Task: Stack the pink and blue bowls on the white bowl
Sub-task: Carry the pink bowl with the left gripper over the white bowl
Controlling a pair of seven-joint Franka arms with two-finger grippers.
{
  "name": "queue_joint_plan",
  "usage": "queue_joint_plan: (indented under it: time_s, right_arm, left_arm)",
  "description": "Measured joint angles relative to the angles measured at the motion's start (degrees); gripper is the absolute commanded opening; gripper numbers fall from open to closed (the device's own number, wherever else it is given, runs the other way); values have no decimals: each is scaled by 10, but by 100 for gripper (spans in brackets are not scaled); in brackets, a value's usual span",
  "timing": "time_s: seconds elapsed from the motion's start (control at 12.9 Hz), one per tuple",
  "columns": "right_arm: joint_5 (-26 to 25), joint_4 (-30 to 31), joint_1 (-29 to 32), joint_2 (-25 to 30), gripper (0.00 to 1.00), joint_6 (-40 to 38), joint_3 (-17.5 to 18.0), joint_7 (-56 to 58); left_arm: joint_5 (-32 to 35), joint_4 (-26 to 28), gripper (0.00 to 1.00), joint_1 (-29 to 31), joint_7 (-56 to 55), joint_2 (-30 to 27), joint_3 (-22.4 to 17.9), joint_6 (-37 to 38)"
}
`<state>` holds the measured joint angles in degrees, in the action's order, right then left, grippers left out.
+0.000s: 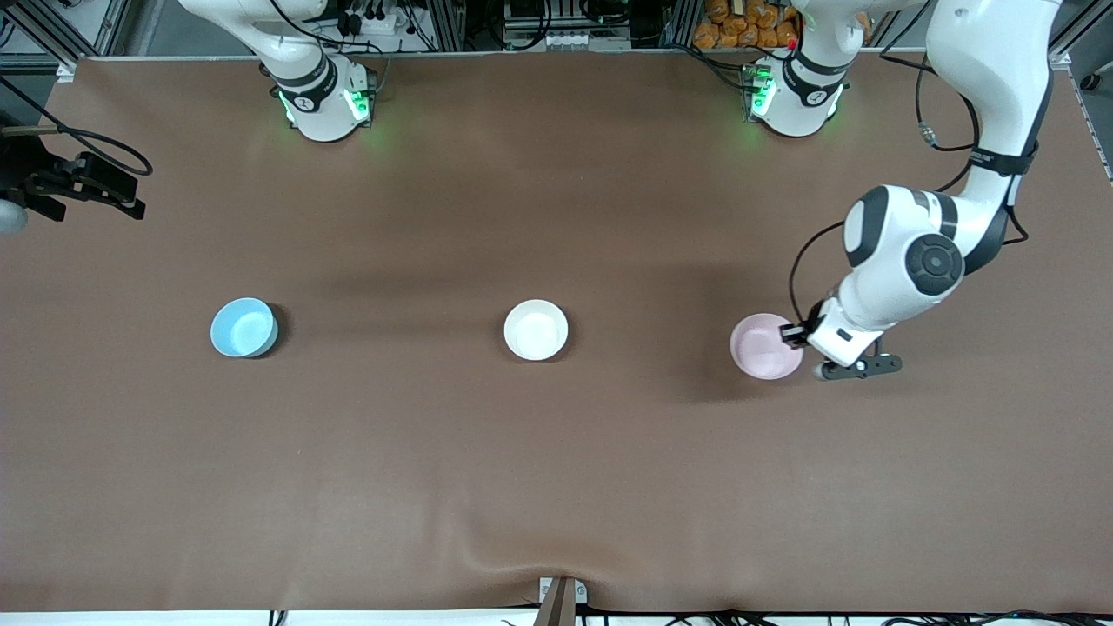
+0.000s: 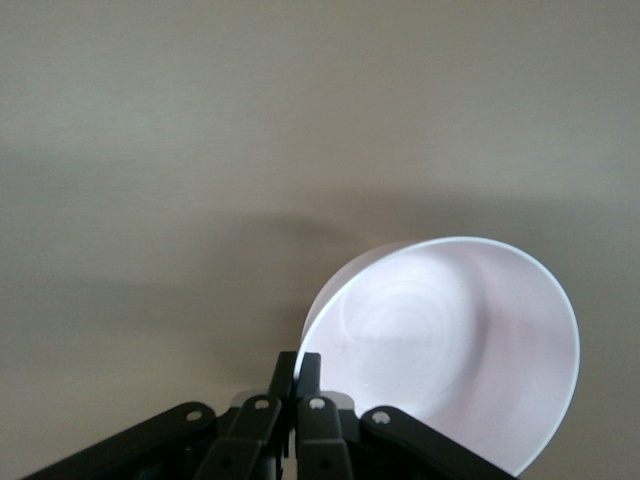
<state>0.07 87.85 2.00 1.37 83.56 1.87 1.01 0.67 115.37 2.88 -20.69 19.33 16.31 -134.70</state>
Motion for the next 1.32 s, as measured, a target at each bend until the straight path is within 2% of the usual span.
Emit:
queue_joint_plan:
  time_s: [0.23, 0.47, 0.78, 1.32]
  right_arm:
    - [2, 0, 0, 0, 100, 0, 0, 0]
    - [3, 0, 0, 0, 100, 0, 0, 0]
    - [3, 0, 0, 0, 100, 0, 0, 0]
    - [3, 0, 0, -4, 100, 0, 0, 0]
  left_arm:
    - [0, -35, 0, -19, -79, 4, 39, 10]
    - [0, -77, 0, -81, -172, 26, 45, 10]
    - [0, -143, 0, -154, -270, 87, 44, 10]
    - [8, -191, 0, -206, -286, 134, 43, 10]
